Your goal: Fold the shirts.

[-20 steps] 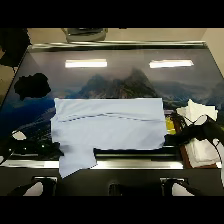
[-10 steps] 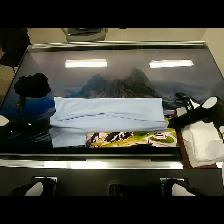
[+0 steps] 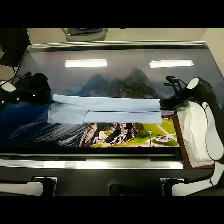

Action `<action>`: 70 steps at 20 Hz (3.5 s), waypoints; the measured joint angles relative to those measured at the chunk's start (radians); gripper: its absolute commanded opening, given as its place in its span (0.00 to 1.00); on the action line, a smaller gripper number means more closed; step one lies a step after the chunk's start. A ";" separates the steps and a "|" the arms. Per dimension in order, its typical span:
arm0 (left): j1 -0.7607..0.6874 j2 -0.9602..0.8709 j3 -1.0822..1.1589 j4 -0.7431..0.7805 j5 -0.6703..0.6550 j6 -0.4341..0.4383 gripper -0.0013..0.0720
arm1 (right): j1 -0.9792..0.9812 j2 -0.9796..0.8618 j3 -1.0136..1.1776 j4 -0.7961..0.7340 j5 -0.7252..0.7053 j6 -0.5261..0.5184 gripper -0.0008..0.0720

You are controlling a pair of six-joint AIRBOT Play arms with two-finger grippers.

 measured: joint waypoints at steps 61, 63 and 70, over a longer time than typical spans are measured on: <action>-0.449 0.083 0.184 -0.280 0.243 -0.074 0.06 | 0.246 0.328 0.043 0.710 -0.003 -0.005 0.09; -0.358 0.166 0.184 -0.229 0.210 -0.077 0.06 | 0.328 0.242 0.043 0.781 -0.075 -0.039 0.09; -0.210 0.280 0.175 -0.154 0.113 -0.089 0.06 | 0.463 -0.013 0.043 0.945 -0.184 -0.077 0.44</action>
